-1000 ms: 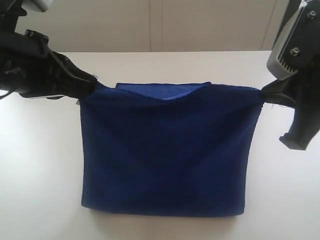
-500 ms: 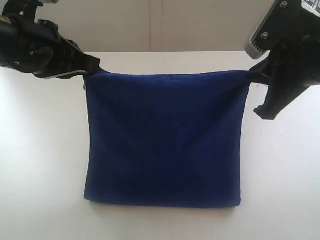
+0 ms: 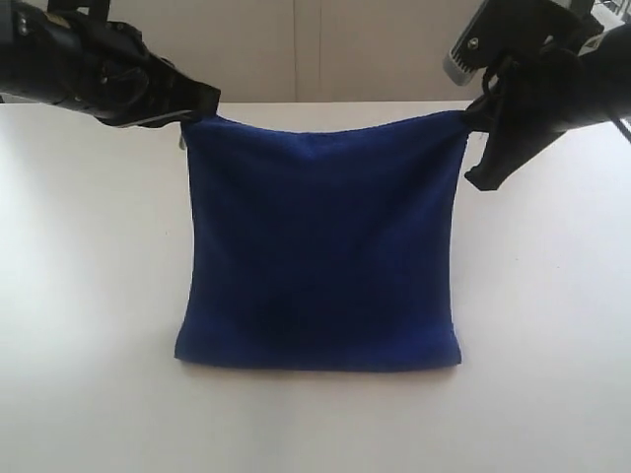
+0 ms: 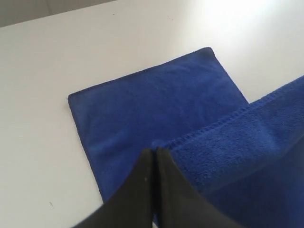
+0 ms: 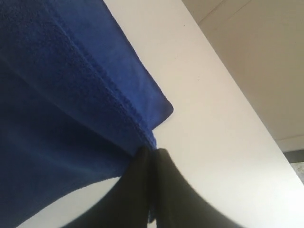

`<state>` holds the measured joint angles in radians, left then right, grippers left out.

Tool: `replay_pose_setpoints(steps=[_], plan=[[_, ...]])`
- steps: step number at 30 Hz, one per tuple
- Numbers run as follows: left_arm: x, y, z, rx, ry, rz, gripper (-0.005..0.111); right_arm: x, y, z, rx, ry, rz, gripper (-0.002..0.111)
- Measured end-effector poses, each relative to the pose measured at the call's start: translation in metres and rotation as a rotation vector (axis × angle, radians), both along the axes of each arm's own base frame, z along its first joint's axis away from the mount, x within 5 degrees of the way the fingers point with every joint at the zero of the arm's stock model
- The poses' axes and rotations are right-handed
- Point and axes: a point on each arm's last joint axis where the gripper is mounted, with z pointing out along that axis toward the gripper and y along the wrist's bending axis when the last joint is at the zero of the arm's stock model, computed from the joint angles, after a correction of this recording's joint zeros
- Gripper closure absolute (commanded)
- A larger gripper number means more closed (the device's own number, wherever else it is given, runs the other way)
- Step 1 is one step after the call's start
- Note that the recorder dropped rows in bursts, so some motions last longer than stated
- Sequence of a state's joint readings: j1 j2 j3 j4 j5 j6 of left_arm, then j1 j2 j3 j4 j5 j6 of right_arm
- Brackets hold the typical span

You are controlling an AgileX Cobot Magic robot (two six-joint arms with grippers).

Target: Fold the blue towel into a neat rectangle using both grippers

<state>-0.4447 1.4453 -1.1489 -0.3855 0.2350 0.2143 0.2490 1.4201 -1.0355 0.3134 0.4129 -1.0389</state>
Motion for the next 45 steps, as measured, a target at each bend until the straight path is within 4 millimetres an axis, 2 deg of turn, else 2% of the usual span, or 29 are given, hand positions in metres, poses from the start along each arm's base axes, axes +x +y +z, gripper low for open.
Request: replay_pose_setpoints(steps=[4,12,24,31,37,42,45], plan=[[0.016,-0.002,-0.002,0.008,-0.002,0.012,0.107,0.013,0.003,0.001,0.001,-0.018,-0.005,0.108],[0.053,0.008,-0.004,0.010,-0.008,0.078,0.107,0.044,0.009,-0.004,-0.014,-0.033,-0.007,0.108],[0.099,-0.004,-0.021,0.022,-0.005,0.088,0.107,0.084,0.001,-0.019,-0.032,-0.045,-0.053,0.108],[0.134,-0.003,-0.040,0.023,-0.001,0.124,0.107,0.112,0.002,-0.039,-0.037,-0.030,-0.069,0.108],[0.167,-0.008,-0.068,0.032,0.014,0.134,0.107,0.135,0.001,-0.066,-0.046,-0.004,-0.085,0.108],[0.184,-0.013,-0.083,0.035,0.021,0.134,0.107,0.148,0.000,-0.093,-0.057,0.018,-0.098,0.108],[0.191,-0.015,-0.094,0.038,0.028,0.136,0.107,0.152,0.000,-0.102,-0.060,0.010,-0.106,0.108]])
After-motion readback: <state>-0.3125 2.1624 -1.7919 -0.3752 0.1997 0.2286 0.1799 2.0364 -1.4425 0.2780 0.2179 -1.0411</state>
